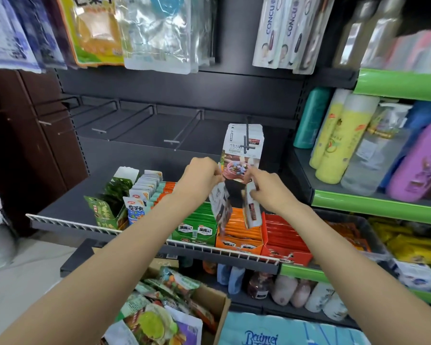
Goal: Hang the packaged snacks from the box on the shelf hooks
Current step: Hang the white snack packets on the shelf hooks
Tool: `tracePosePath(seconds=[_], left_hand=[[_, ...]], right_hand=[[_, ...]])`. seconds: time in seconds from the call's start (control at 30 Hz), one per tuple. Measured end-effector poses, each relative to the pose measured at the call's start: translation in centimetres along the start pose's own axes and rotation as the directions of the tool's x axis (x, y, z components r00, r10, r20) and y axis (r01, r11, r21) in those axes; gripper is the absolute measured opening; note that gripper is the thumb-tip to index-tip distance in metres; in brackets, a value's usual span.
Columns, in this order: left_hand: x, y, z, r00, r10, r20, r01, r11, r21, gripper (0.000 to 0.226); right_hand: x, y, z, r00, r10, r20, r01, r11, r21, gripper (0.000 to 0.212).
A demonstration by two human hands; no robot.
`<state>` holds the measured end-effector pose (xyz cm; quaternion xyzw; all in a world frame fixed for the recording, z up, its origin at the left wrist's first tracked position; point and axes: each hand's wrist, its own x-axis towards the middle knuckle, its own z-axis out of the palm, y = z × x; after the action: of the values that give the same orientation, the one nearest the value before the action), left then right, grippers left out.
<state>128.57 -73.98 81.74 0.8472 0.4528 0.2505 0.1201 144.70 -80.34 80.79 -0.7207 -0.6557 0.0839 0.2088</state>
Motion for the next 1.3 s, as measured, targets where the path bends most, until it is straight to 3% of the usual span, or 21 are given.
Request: tracePosePath(seconds=[0.13, 0.3, 0.37, 0.47, 0.57, 0.67, 0.77, 0.93, 1.3], left_hand=[[1.6, 0.8, 0.6, 1.0, 0.007, -0.019, -0.006, 0.995, 0.101, 0.016], [2.7, 1.1, 0.8, 0.999, 0.05, -0.006, -0.049, 0.984, 0.172, 0.015], [3.0, 0.5, 1.0, 0.994, 0.095, 0.044, -0.1, 0.987, 0.127, 0.017], [3.4, 0.0, 1.1, 0.99, 0.118, 0.075, -0.122, 0.991, 0.059, 0.014], [4.1, -0.3, 1.2, 0.995, 0.102, -0.005, -0.102, 0.995, 0.006, 0.011], [5.0, -0.5, 1.1, 0.995, 0.038, -0.088, -0.045, 0.996, -0.081, 0.009], [5.7, -1.0, 1.0, 0.997, -0.013, -0.08, 0.007, 0.997, -0.081, 0.008], [6.5, -2.5, 1.1, 0.999, -0.041, -0.03, 0.04, 0.998, -0.058, 0.009], [7.7, -4.4, 0.4, 0.989, 0.15, 0.011, -0.148, 0.984, -0.095, 0.007]], right_hand=[[1.0, 1.1, -0.5, 0.991, -0.117, -0.062, 0.114, 0.992, -0.052, 0.037], [2.2, 1.1, -0.5, 0.971, -0.227, -0.074, 0.215, 0.966, -0.141, 0.018], [2.7, 1.3, -0.2, 0.967, -0.226, -0.114, 0.219, 0.973, -0.074, 0.015], [3.5, 2.0, 0.4, 0.968, -0.188, -0.168, 0.197, 0.98, 0.036, 0.009], [4.5, 3.3, 0.3, 0.969, -0.103, -0.223, 0.137, 0.98, 0.144, 0.003], [5.3, 4.4, -0.3, 0.98, -0.046, -0.192, 0.104, 0.947, 0.303, 0.011], [5.7, 4.2, -0.3, 0.975, -0.035, -0.221, 0.128, 0.897, 0.423, 0.012], [6.7, 3.2, -0.3, 0.921, 0.06, -0.385, 0.143, 0.868, 0.476, 0.011], [7.1, 1.3, 0.0, 0.86, 0.224, -0.459, -0.004, 0.901, 0.433, 0.007]])
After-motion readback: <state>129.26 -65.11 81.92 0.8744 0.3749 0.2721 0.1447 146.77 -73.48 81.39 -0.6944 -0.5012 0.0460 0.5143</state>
